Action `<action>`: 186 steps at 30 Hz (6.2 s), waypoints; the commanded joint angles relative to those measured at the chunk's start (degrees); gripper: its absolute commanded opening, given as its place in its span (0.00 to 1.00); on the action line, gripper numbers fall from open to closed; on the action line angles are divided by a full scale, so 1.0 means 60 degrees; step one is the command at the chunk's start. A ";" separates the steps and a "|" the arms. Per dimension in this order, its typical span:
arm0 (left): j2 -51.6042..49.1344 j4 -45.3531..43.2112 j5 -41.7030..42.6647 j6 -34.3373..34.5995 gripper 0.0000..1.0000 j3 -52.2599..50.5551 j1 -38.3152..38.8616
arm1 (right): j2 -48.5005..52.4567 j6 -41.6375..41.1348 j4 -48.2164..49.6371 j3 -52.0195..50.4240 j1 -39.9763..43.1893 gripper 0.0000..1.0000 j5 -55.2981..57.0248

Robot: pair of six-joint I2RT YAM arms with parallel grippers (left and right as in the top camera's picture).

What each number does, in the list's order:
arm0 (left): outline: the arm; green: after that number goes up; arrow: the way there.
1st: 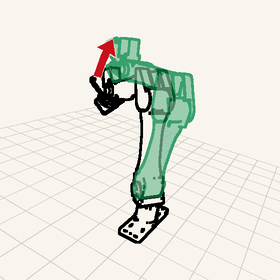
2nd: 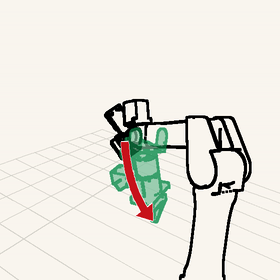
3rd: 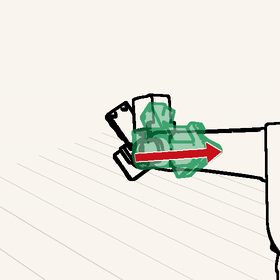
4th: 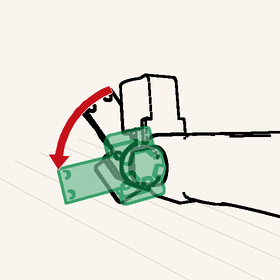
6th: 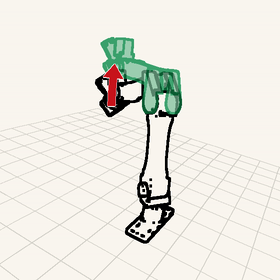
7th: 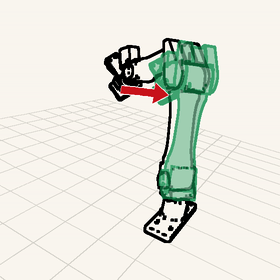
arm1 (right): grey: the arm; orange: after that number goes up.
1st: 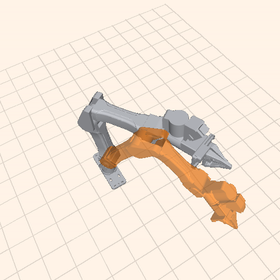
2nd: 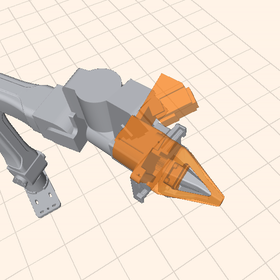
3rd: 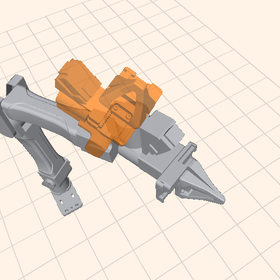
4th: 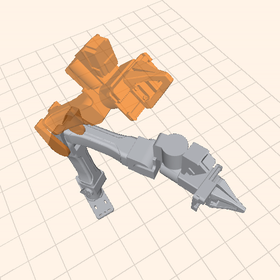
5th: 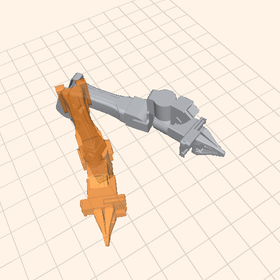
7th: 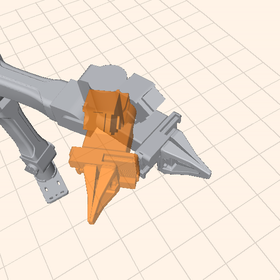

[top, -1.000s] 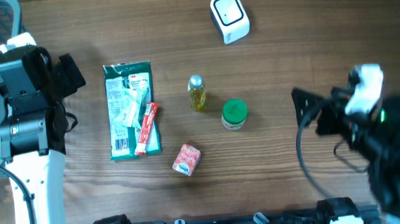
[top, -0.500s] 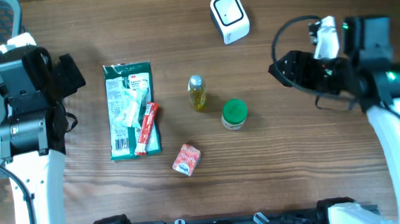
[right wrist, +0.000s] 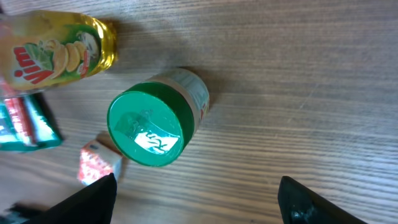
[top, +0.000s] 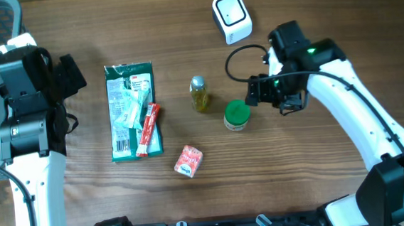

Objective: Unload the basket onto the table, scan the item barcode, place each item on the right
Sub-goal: 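Lower the right gripper over the green-lidded jar, then close the right gripper around the green-lidded jar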

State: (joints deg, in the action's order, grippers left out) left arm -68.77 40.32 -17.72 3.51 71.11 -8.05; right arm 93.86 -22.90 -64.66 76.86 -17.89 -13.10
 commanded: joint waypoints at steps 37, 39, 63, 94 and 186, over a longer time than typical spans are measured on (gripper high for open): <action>-0.0004 -0.0022 0.0047 -0.0018 1.00 0.0036 -0.0055 | 0.0091 -0.0933 0.1428 -0.0841 -0.1279 1.00 0.1173; -0.0004 -0.0022 0.0047 -0.0018 1.00 0.0036 -0.0055 | 0.0091 -0.0929 0.1508 -0.0849 -0.1322 1.00 0.1140; -0.0004 -0.0022 0.0047 -0.0015 1.00 0.0036 -0.0055 | 0.1257 -0.3213 0.2007 -0.0852 -0.2463 0.84 0.2393; -0.0004 -0.0022 0.0047 -0.0018 1.00 0.0036 -0.0055 | 0.1308 -0.2699 0.1603 -0.0860 -0.2463 0.83 0.2674; -0.0004 -0.0022 0.0047 -0.0018 1.00 0.0036 -0.0055 | 0.1326 -0.1716 0.3920 -0.2251 -0.2444 0.90 0.3242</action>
State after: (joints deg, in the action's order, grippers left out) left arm -68.77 40.34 -17.72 3.51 71.11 -8.05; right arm 100.84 -32.14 -41.85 64.55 -32.49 6.46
